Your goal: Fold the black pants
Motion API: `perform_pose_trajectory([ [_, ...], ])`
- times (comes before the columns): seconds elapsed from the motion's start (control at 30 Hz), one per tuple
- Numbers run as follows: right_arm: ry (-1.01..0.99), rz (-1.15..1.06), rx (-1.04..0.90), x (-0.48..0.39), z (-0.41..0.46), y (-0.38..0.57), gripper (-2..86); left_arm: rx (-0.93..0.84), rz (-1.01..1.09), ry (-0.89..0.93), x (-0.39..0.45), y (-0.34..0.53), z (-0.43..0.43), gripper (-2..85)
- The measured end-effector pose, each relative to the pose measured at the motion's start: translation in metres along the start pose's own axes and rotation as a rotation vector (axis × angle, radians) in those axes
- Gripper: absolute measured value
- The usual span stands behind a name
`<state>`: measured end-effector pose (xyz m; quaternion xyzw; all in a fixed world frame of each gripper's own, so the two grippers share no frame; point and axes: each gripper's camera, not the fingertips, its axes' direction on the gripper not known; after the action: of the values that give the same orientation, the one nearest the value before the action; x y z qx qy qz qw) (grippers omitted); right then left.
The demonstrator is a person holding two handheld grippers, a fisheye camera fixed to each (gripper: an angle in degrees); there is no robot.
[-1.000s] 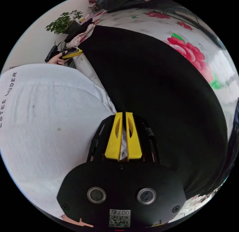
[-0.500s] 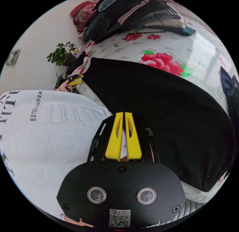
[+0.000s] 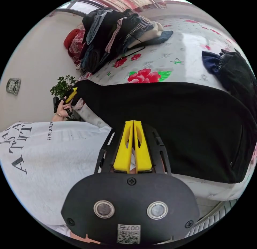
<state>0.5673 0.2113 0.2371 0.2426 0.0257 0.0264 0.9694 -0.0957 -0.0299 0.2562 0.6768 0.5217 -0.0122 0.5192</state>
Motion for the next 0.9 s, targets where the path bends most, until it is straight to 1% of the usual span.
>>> perform_pose_trajectory([
  [0.03,0.0,0.015,0.017,0.006,-0.007,0.005,-0.3,-0.054,0.107,0.038,0.042,0.0,0.026,1.0],
  [0.07,0.001,0.049,0.055,0.019,-0.02,0.015,-0.3,-0.082,0.162,0.058,0.063,0.001,0.04,1.1],
  [0.13,-0.004,0.111,0.119,0.04,-0.042,0.034,-0.2,-0.21,0.378,0.137,0.148,0.02,0.103,1.5],
  [0.17,-0.009,0.161,0.172,0.055,-0.057,0.048,-0.1,-0.248,0.427,0.157,0.168,0.028,0.12,1.6],
  [0.23,-0.029,0.248,0.265,0.079,-0.08,0.074,0.0,-0.437,0.584,0.234,0.231,0.075,0.198,2.5],
  [0.27,-0.053,0.312,0.326,0.097,-0.093,0.094,0.2,-0.499,0.6,0.251,0.242,0.089,0.22,2.8],
  [0.33,-0.086,0.403,0.408,0.123,-0.11,0.124,0.8,-0.773,0.593,0.25,0.263,0.152,0.304,3.7],
  [0.4,-0.102,0.532,0.508,0.153,-0.128,0.166,2.5,-0.875,0.596,0.201,0.267,0.192,0.342,3.7],
  [0.43,-0.103,0.565,0.532,0.16,-0.133,0.177,3.1,-0.893,0.59,0.183,0.268,0.208,0.353,3.7],
  [0.5,-0.106,0.704,0.634,0.188,-0.148,0.22,5.4,-0.887,0.572,0.169,0.264,0.216,0.357,3.7],
  [0.6,-0.057,0.848,0.758,0.216,-0.166,0.265,7.9,-0.812,0.511,0.087,0.241,0.204,0.346,3.7],
  [0.7,-0.053,0.924,0.822,0.243,-0.176,0.287,9.5,-0.738,0.429,0.018,0.211,0.194,0.332,3.8],
  [0.77,-0.04,0.946,0.839,0.257,-0.179,0.29,10.1,-0.704,0.375,-0.014,0.195,0.191,0.324,3.9],
  [0.83,-0.034,0.957,0.816,0.272,-0.177,0.286,10.5,-0.652,0.309,-0.045,0.176,0.191,0.314,3.9],
  [0.9,-0.099,0.967,0.777,0.292,-0.167,0.276,10.6,-0.613,0.261,-0.056,0.164,0.193,0.306,3.9],
])
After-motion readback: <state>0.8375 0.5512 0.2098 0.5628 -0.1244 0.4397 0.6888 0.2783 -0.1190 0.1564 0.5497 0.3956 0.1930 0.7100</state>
